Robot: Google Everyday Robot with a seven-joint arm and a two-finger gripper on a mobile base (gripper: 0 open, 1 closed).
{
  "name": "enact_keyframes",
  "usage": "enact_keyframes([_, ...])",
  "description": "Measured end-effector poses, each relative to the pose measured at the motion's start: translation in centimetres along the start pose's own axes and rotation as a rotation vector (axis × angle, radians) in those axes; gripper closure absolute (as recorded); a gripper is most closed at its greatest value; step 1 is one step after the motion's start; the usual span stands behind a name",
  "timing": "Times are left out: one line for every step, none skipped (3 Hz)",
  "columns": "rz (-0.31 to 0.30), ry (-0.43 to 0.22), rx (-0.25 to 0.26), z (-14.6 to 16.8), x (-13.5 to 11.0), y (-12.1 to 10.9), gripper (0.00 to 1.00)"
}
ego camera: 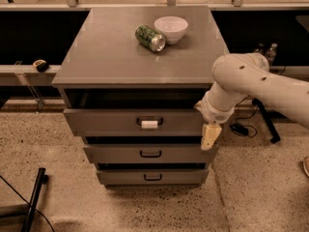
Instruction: Open top drawer
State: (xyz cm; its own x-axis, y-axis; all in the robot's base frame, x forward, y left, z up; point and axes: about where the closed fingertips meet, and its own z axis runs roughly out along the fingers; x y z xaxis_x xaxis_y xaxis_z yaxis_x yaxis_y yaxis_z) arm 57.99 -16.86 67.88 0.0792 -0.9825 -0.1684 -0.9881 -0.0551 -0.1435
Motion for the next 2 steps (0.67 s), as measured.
enact_keyframes([0.021, -0.025, -0.021, -0.6, 0.2, 1.9, 0.21])
enact_keyframes([0.033, -0.043, -0.029, -1.6, -0.4, 3.3, 0.19])
